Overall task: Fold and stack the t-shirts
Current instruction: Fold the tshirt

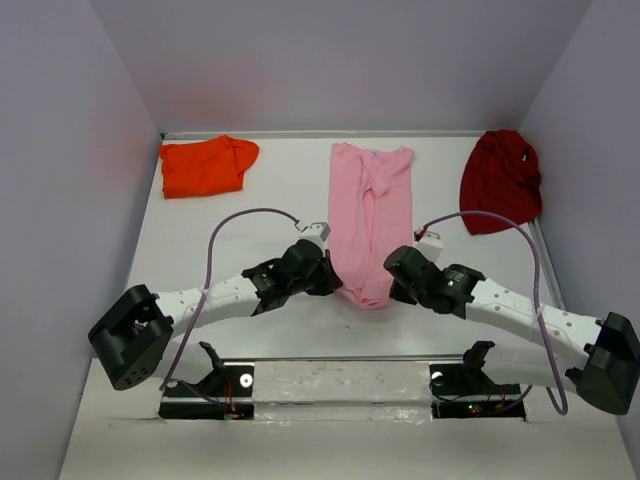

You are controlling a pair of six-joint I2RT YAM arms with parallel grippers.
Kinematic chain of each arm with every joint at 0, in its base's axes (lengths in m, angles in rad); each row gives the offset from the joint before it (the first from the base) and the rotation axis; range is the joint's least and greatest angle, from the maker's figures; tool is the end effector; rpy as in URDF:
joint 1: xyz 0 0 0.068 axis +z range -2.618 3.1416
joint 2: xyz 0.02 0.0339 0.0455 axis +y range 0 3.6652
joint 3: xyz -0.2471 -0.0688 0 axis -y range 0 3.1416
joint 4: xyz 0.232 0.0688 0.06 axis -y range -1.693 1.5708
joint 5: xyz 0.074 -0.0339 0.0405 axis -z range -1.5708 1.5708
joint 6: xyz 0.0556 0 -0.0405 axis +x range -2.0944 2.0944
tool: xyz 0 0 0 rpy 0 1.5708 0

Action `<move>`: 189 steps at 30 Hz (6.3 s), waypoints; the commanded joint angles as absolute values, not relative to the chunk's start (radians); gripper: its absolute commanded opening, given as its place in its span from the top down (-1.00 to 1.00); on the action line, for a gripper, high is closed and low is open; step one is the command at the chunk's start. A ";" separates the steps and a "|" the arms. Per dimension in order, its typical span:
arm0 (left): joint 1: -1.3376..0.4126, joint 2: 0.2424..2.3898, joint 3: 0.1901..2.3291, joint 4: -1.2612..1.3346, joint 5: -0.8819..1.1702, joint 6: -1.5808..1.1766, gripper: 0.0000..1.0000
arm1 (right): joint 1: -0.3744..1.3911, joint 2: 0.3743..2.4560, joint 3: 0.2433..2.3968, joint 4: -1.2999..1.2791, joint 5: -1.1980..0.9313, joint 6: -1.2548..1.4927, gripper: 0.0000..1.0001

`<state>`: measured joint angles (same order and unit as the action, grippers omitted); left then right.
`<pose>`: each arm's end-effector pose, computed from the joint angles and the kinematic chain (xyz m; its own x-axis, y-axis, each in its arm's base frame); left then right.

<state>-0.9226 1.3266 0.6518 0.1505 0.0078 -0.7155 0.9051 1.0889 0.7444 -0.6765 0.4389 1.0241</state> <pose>0.1754 -0.2323 0.1903 -0.7537 -0.0913 -0.6508 0.4065 0.7134 -0.5708 0.1477 0.1498 0.2046 -0.7648 0.2781 -0.5811 0.1510 0.9543 0.2580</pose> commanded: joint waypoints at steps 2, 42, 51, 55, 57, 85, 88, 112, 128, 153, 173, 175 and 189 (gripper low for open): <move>-0.910 1.255 0.722 0.083 -0.081 -0.661 1.00 | 0.914 1.081 0.831 -0.706 0.552 0.990 1.00; -0.654 1.451 0.965 0.183 -0.107 -0.509 1.00 | 0.799 1.476 1.141 -0.591 0.928 0.781 1.00; -0.618 1.598 1.095 0.196 -0.078 -0.471 1.00 | 0.704 1.580 1.180 -0.492 0.927 0.695 1.00; -0.601 1.647 1.124 0.212 -0.064 -0.457 1.00 | 0.678 1.624 1.200 -0.457 0.940 0.661 1.00; -0.595 1.664 1.137 0.219 -0.060 -0.457 1.00 | 0.664 1.650 1.212 -0.440 0.943 0.644 1.00; -0.529 1.890 1.227 0.304 -0.044 -0.422 0.08 | 0.529 1.960 1.338 -0.290 0.933 0.514 0.54; -0.528 1.885 1.207 0.337 -0.060 -0.423 -0.44 | 0.529 1.968 1.339 -0.270 0.945 0.492 0.12; -0.561 1.324 0.948 0.206 -0.064 -0.446 -0.49 | 0.584 1.744 1.266 -0.227 0.681 0.371 -0.14; -0.540 1.243 1.155 -0.058 -0.113 -0.262 -0.49 | 0.637 1.937 1.359 -0.242 0.566 0.410 -0.14; -0.460 1.172 1.023 0.049 -0.032 -0.281 -0.49 | 0.626 2.108 1.534 -0.247 0.706 0.336 -0.14; -0.430 1.177 1.016 0.060 0.035 -0.293 -0.49 | 0.511 2.255 1.747 -0.203 0.727 0.189 -0.13; -0.425 1.178 1.015 0.063 0.044 -0.296 -0.49 | 0.502 2.264 1.772 -0.198 0.733 0.147 -0.12; -0.394 1.177 1.008 0.078 0.084 -0.313 -0.49 | 0.502 2.036 1.617 -0.195 0.649 0.205 -0.11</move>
<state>-0.4042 1.2064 1.0210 0.0273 0.0551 -0.3058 0.4988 2.1475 1.6512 -0.2314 0.6655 0.1741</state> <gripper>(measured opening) 0.745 0.558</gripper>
